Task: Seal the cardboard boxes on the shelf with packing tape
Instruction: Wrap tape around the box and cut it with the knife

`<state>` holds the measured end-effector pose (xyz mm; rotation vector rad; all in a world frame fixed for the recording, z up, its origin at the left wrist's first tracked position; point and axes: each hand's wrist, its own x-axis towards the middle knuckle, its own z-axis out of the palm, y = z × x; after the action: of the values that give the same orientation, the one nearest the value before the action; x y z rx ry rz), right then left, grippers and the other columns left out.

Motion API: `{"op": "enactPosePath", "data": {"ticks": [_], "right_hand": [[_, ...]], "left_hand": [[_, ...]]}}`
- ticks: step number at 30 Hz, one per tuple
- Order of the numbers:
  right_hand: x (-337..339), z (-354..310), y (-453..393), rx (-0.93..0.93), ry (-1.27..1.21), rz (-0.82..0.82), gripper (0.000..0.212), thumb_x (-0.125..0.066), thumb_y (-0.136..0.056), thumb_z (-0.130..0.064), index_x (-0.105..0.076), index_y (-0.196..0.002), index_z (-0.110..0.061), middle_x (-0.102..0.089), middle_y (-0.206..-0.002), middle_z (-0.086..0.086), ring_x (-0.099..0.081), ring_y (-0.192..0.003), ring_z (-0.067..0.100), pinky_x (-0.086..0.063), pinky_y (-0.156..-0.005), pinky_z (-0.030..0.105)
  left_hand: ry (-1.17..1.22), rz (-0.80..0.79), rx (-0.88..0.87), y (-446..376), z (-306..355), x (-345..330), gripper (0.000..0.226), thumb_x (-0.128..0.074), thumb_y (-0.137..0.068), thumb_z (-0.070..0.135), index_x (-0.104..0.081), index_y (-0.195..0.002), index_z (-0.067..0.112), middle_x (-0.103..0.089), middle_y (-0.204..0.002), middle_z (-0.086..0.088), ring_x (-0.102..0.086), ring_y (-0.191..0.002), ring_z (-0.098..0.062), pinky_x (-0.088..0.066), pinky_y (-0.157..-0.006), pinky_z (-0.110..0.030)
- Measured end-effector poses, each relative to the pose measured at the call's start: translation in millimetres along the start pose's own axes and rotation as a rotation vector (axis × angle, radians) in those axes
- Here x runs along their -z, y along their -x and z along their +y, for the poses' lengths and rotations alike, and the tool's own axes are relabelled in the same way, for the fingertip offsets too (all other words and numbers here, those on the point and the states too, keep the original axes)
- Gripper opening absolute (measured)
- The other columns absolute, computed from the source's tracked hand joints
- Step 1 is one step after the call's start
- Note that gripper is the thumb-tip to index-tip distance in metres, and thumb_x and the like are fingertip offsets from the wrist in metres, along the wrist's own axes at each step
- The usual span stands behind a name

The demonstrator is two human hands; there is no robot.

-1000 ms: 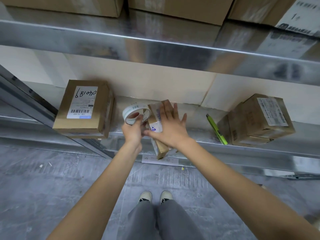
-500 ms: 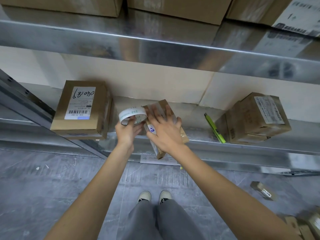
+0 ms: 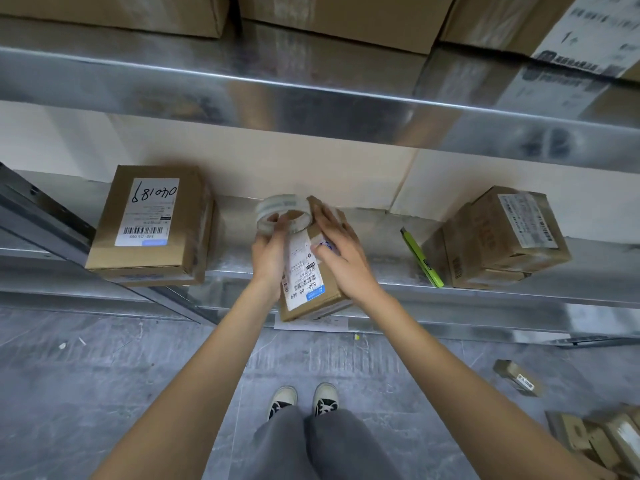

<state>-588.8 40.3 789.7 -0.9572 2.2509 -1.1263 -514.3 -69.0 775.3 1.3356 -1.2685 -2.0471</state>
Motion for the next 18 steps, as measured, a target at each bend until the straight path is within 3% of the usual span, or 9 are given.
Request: {"op": "enactPosePath", "data": {"ticks": [2, 4, 5, 7, 8, 10, 12, 14, 18], "right_hand": [[1, 4, 5, -0.024, -0.2, 0.021, 0.069, -0.043, -0.084, -0.026, -0.029, -0.151, -0.035, -0.027, -0.155, -0.019, -0.023, -0.142, 0.002, -0.024, -0.116, 0.025], [3, 7, 11, -0.108, -0.255, 0.045, 0.065, -0.04, -0.088, -0.019, -0.03, -0.15, -0.034, -0.039, -0.146, -0.019, -0.044, -0.123, 0.001, -0.032, -0.095, 0.002], [3, 12, 13, -0.152, -0.227, 0.069, 0.062, -0.038, -0.089, -0.022, -0.03, -0.149, -0.037, -0.047, -0.14, -0.017, -0.05, -0.109, 0.003, -0.034, -0.083, 0.0], [2, 20, 17, -0.205, -0.143, 0.118, 0.059, -0.036, -0.092, -0.035, -0.025, -0.15, -0.04, -0.058, -0.124, -0.008, -0.053, -0.086, 0.005, -0.039, -0.076, 0.011], [1, 25, 18, -0.211, -0.095, 0.131, 0.06, -0.037, -0.094, -0.042, -0.021, -0.151, -0.038, -0.056, -0.128, -0.005, -0.055, -0.089, 0.008, -0.042, -0.082, 0.02], [0, 33, 15, -0.182, 0.078, 0.127, 0.063, -0.035, -0.097, -0.048, -0.014, -0.154, -0.033, -0.028, -0.157, -0.005, -0.046, -0.128, 0.017, -0.039, -0.104, 0.042], [2, 36, 10, -0.149, 0.244, 0.115, 0.059, -0.031, -0.101, -0.043, -0.009, -0.155, -0.03, -0.001, -0.162, -0.012, -0.012, -0.149, 0.017, -0.019, -0.115, 0.058], [7, 35, 2, -0.146, 0.296, 0.076, 0.056, -0.031, -0.103, -0.037, -0.011, -0.155, -0.028, 0.002, -0.162, -0.014, 0.001, -0.15, 0.015, -0.007, -0.115, 0.06], [14, 37, -5, -0.143, 0.415, 0.05, 0.054, -0.03, -0.102, -0.04, -0.017, -0.154, -0.027, -0.005, -0.162, -0.012, 0.003, -0.15, 0.015, -0.005, -0.118, 0.057]], "left_hand": [[-0.323, 0.065, -0.177, -2, 6, -6, 0.034, -0.053, -0.089, 0.052, -0.067, -0.101, 0.023, -0.073, -0.096, -0.002, -0.068, -0.093, -0.027, -0.054, -0.081, -0.041], [-0.705, 0.112, -0.315, -1, 8, -11, 0.038, -0.043, -0.096, 0.046, -0.061, -0.107, 0.015, -0.066, -0.103, -0.007, -0.061, -0.095, -0.032, -0.044, -0.076, -0.036], [-0.813, 0.12, -0.368, 0, 7, -14, 0.035, -0.039, -0.099, 0.04, -0.057, -0.109, 0.011, -0.063, -0.106, -0.011, -0.059, -0.095, -0.034, -0.039, -0.074, -0.035], [-0.911, 0.11, -0.438, 2, 5, -21, 0.032, -0.035, -0.101, 0.03, -0.056, -0.112, 0.009, -0.063, -0.109, -0.015, -0.059, -0.099, -0.038, -0.039, -0.074, -0.035], [-0.937, 0.108, -0.461, 2, 4, -26, 0.032, -0.035, -0.101, 0.027, -0.057, -0.116, 0.01, -0.064, -0.112, -0.016, -0.059, -0.101, -0.038, -0.039, -0.076, -0.035], [-0.944, 0.099, -0.48, 2, 3, -33, 0.034, -0.035, -0.101, 0.024, -0.057, -0.123, 0.012, -0.064, -0.116, -0.014, -0.058, -0.106, -0.037, -0.039, -0.079, -0.035], [-0.927, 0.107, -0.462, -2, 2, -38, 0.035, -0.034, -0.102, 0.026, -0.058, -0.125, 0.013, -0.064, -0.119, -0.014, -0.058, -0.107, -0.036, -0.042, -0.082, -0.036], [-0.921, 0.133, -0.435, -7, 1, -40, 0.035, -0.035, -0.102, 0.031, -0.058, -0.123, 0.015, -0.064, -0.117, -0.014, -0.059, -0.106, -0.035, -0.044, -0.083, -0.038], [-0.951, 0.101, -0.425, -8, 5, -43, 0.033, -0.037, -0.101, 0.032, -0.055, -0.126, 0.019, -0.059, -0.12, -0.011, -0.058, -0.107, -0.033, -0.043, -0.084, -0.036]]}}
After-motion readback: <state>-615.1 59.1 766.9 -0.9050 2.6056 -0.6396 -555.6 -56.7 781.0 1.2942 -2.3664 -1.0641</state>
